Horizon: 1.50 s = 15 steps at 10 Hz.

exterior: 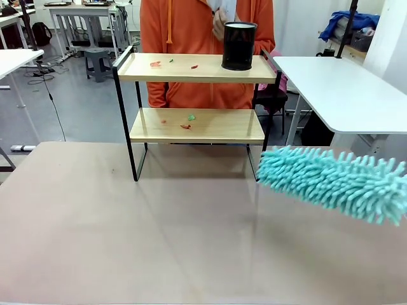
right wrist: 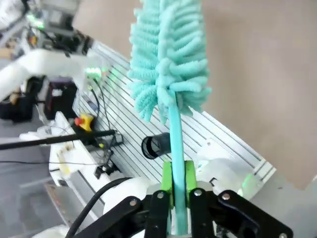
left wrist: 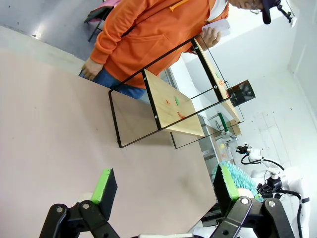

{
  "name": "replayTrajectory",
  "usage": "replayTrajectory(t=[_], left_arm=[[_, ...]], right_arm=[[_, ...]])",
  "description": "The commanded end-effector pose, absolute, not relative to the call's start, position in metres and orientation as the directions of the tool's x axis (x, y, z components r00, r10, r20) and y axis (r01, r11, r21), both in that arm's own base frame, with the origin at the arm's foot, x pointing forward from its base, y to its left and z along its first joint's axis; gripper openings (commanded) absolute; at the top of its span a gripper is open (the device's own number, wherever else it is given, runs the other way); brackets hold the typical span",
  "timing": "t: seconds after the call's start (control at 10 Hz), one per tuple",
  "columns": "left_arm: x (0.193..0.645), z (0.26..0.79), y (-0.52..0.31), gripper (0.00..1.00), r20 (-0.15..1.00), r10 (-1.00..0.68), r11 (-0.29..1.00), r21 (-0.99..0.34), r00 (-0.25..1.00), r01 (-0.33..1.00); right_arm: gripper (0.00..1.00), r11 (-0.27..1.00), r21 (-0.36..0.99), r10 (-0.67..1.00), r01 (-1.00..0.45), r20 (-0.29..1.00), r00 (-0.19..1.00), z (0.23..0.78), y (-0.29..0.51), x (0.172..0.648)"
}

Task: Clean the shelf.
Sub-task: Clean the specific tier of the Shelf with the Duster once objects are removed.

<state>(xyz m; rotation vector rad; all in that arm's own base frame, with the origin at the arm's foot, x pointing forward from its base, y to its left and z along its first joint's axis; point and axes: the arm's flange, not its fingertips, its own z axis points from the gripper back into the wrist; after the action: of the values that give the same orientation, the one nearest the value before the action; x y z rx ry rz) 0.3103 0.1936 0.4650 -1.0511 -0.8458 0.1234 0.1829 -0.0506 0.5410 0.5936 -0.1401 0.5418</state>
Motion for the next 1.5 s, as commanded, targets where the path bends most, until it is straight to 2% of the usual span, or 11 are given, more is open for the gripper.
replayTrajectory(t=[0.0,0.1,0.2,0.3,0.6,0.8,0.9,1.1,1.2,1.4], left_arm=[[0.312,0.464,0.193,1.0,0.574,0.47,0.52,-0.794,0.671,0.314],[0.312,0.464,0.193,1.0,0.574,0.47,0.52,-0.794,0.671,0.314],[0.312,0.464,0.193,1.0,0.574,0.47,0.52,-0.794,0.671,0.314],[0.312,0.464,0.193,1.0,0.574,0.47,0.52,-0.794,0.671,0.314],[0.312,0.464,0.193,1.0,0.574,0.47,0.52,-0.794,0.671,0.314],[0.312,0.464,0.193,1.0,0.574,0.47,0.52,-0.794,0.671,0.314],[0.312,0.464,0.193,1.0,0.574,0.47,0.52,-0.794,0.671,0.314],[0.312,0.464,0.193,1.0,0.574,0.47,0.52,-0.794,0.671,0.314],[0.312,0.464,0.193,1.0,0.574,0.47,0.52,-0.794,0.671,0.314],[0.312,0.464,0.193,1.0,0.574,0.47,0.52,-0.794,0.671,0.314]], right_arm=[[0.12,0.711,0.39,0.487,-0.585,0.326,0.81,0.529,-0.015,0.188],[0.02,0.714,0.384,0.415,-0.586,0.441,0.796,0.529,0.01,0.203],[0.02,0.688,0.404,0.396,-0.603,0.487,0.779,0.527,0.03,0.213],[0.02,0.716,0.385,0.358,-0.583,0.514,0.78,0.522,0.049,0.224],[0.02,0.765,0.363,0.301,-0.533,0.53,0.793,0.51,0.081,0.254],[0.02,0.776,0.363,0.29,-0.516,0.52,0.803,0.508,0.08,0.255],[0.02,0.758,0.356,0.327,-0.546,0.518,0.791,0.561,0.076,0.279],[0.02,0.758,0.356,0.327,-0.546,0.518,0.791,0.561,0.076,0.279],[0.12,0.76,0.355,0.335,-0.545,0.505,0.795,0.556,0.078,0.284],[0.12,0.777,0.278,0.36,-0.565,0.54,0.761,0.543,0.107,0.306]])
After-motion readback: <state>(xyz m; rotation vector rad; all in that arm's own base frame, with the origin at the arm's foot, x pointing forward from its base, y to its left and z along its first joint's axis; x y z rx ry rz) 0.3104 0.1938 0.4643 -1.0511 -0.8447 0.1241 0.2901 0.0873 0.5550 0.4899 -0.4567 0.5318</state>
